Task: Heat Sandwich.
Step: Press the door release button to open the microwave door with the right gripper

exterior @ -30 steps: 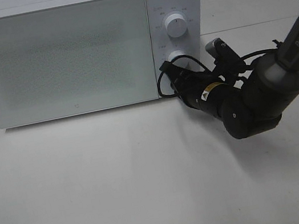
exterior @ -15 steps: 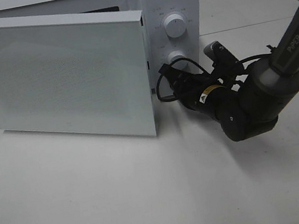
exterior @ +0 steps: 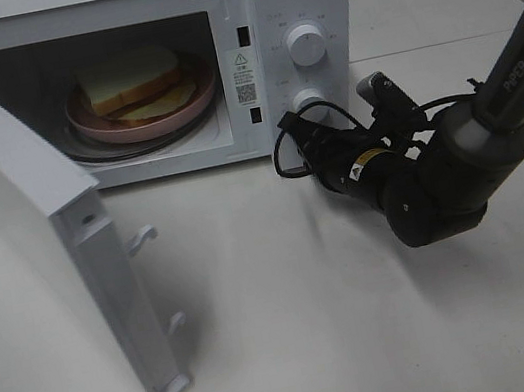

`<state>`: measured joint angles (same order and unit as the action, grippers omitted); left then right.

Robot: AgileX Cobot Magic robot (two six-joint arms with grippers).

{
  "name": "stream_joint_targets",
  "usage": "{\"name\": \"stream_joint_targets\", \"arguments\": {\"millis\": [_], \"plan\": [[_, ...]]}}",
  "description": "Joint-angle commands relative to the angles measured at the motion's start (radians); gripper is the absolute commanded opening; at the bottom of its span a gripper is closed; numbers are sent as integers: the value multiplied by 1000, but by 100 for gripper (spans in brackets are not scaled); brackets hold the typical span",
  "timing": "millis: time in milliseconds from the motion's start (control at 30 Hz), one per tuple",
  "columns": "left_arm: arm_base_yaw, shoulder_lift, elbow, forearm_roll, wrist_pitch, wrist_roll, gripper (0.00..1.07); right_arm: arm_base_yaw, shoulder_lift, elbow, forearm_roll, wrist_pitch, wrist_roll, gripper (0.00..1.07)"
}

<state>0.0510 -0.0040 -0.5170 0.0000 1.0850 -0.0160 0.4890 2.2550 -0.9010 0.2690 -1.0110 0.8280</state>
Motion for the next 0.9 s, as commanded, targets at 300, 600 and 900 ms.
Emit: {"name": "stream_joint_targets", "arguments": {"millis": [300,600,900], "plan": [[4,-6,2,-6,-17,-2,78,-32,2,-86,-55,-200,-8,1],[4,-6,2,-6,-17,-2,78,-32,-15,-27,-54,-200,-9,2],[4,-6,2,-6,-17,-2,78,-32,-51,56,-91,-187,-12,1]]}}
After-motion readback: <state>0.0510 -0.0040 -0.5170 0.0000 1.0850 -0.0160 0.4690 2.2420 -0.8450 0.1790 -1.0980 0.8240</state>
